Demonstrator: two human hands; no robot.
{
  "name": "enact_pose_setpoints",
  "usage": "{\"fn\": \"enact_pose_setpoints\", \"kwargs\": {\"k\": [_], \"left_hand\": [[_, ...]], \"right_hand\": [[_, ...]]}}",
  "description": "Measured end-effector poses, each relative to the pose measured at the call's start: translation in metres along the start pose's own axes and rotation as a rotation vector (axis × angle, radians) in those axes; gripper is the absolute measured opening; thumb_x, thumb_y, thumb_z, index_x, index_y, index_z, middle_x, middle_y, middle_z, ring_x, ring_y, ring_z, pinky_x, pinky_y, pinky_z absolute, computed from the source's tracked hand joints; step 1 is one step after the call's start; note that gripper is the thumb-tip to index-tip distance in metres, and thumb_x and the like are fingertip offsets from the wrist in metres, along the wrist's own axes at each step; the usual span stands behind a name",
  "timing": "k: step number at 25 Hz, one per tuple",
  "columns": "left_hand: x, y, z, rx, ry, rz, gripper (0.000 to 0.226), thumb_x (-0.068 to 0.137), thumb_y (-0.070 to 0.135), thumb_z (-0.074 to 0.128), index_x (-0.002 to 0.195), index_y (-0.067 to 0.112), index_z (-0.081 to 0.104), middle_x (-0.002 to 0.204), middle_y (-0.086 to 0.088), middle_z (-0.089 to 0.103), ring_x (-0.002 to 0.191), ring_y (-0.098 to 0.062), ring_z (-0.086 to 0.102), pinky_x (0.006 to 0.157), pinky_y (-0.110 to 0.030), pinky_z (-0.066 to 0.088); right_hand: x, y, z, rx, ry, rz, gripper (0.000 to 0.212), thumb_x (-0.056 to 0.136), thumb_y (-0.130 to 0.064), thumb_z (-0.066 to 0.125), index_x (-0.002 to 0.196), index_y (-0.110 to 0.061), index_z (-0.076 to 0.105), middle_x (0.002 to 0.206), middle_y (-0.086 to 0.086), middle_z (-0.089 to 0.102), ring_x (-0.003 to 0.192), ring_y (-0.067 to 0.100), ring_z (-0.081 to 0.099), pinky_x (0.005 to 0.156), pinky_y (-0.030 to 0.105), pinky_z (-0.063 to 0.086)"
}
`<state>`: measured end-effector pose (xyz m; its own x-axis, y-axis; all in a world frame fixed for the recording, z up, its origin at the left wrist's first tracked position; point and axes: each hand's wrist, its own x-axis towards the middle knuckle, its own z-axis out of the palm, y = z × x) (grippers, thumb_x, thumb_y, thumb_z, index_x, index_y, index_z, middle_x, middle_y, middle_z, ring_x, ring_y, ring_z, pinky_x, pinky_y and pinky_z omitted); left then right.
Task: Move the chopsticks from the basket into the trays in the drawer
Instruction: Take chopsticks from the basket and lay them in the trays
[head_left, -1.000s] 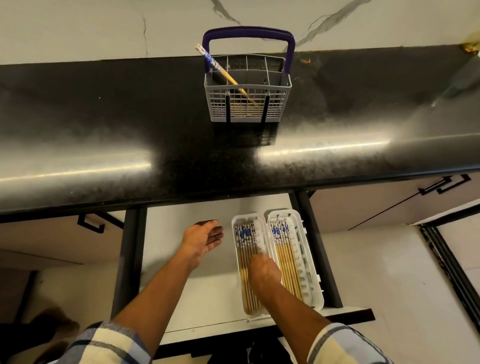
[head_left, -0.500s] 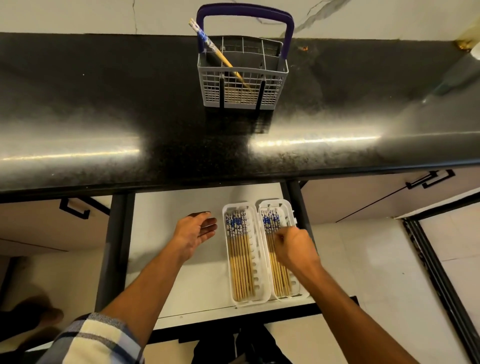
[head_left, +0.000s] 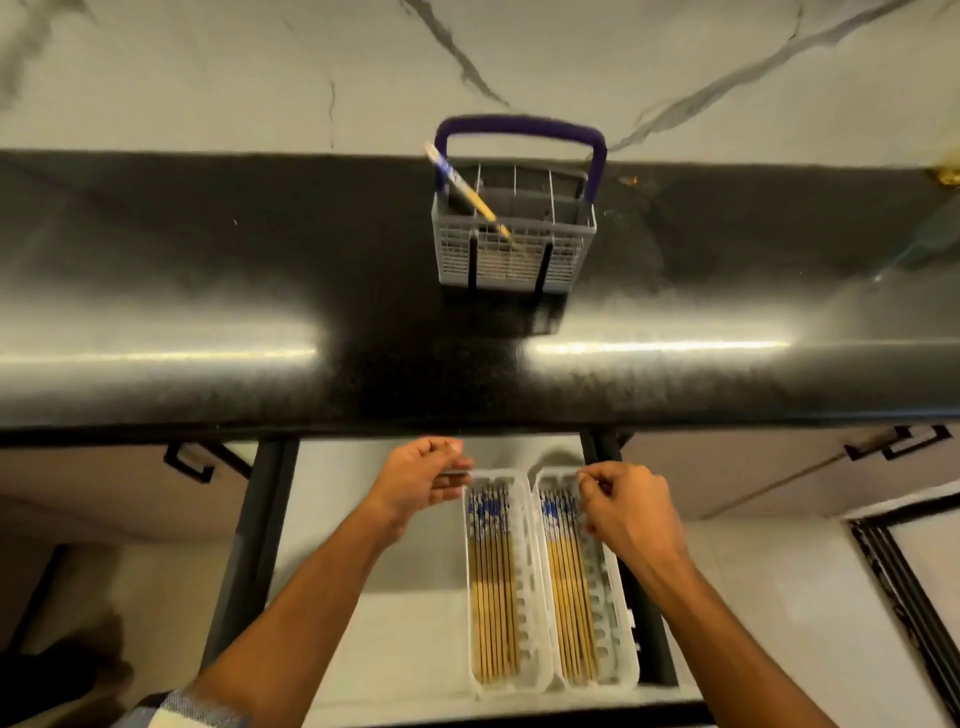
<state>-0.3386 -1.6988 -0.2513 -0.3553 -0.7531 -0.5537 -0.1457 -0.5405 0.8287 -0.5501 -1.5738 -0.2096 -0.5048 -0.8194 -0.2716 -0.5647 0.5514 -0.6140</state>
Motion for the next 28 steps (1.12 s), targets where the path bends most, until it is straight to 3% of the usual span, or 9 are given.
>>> {"fn": "enact_pose_setpoints", "kwargs": {"k": [7,9,11,16,22,25,28], "left_hand": [[0.005,0.138,0.001,-0.037,0.02,0.254,0.017,0.099,0.016,0.056,0.11,0.008,0.066,0.098,-0.013,0.076,0.091,-0.026,0.073,0.086,-0.04,0.06],[0.001,0.175,-0.01,-0.083,0.073,0.318,0.018,0.1,0.014,0.053,0.11,0.007,0.066,0.099,-0.015,0.075,0.092,-0.027,0.072,0.09,-0.043,0.058],[-0.004,0.194,-0.024,-0.133,0.12,0.356,0.019,0.1,0.014,0.053,0.111,0.005,0.066,0.1,-0.018,0.075,0.095,-0.03,0.072,0.091,-0.044,0.057],[-0.011,0.18,-0.055,-0.187,0.179,0.295,0.02,0.099,0.012,0.052,0.11,0.002,0.066,0.1,-0.022,0.075,0.1,-0.038,0.071,0.088,-0.044,0.058],[-0.009,0.156,-0.084,-0.298,0.201,0.199,0.025,0.097,0.007,0.053,0.115,-0.009,0.062,0.107,-0.033,0.069,0.107,-0.049,0.064,0.101,-0.057,0.048],[-0.009,0.155,-0.088,-0.342,0.183,0.174,0.026,0.097,0.005,0.053,0.116,-0.01,0.061,0.107,-0.034,0.068,0.105,-0.047,0.062,0.105,-0.059,0.044],[-0.012,0.16,-0.088,-0.372,0.163,0.188,0.026,0.097,0.007,0.053,0.116,-0.008,0.062,0.108,-0.033,0.069,0.109,-0.049,0.064,0.1,-0.056,0.049]], "right_hand": [[0.08,-0.138,-0.053,0.209,0.148,-0.393,0.019,0.095,-0.023,0.062,0.078,-0.023,0.072,0.064,-0.001,0.07,0.055,0.01,0.068,0.059,0.031,0.061],[0.109,-0.173,-0.056,0.178,0.168,-0.476,0.011,0.093,-0.024,0.064,0.091,-0.022,0.075,0.072,-0.003,0.072,0.062,0.009,0.068,0.063,0.027,0.059],[0.14,-0.204,-0.052,0.084,0.182,-0.515,0.018,0.094,-0.029,0.063,0.108,-0.021,0.072,0.082,-0.005,0.072,0.069,0.007,0.065,0.063,0.023,0.054],[0.204,-0.258,-0.038,-0.187,0.183,-0.449,0.025,0.099,-0.032,0.054,0.118,-0.018,0.063,0.107,0.004,0.066,0.091,0.022,0.063,0.074,0.036,0.052],[0.237,-0.26,-0.016,-0.501,0.244,-0.443,0.026,0.099,-0.03,0.052,0.109,-0.011,0.067,0.107,0.009,0.067,0.104,0.027,0.058,0.081,0.042,0.052],[0.238,-0.262,-0.018,-0.491,0.23,-0.43,0.022,0.099,-0.02,0.051,0.109,-0.01,0.067,0.106,0.011,0.067,0.103,0.028,0.059,0.08,0.04,0.051],[0.228,-0.266,-0.034,-0.312,0.273,-0.379,0.021,0.099,-0.026,0.054,0.101,-0.012,0.069,0.09,0.005,0.067,0.083,0.022,0.064,0.071,0.038,0.055]]}}
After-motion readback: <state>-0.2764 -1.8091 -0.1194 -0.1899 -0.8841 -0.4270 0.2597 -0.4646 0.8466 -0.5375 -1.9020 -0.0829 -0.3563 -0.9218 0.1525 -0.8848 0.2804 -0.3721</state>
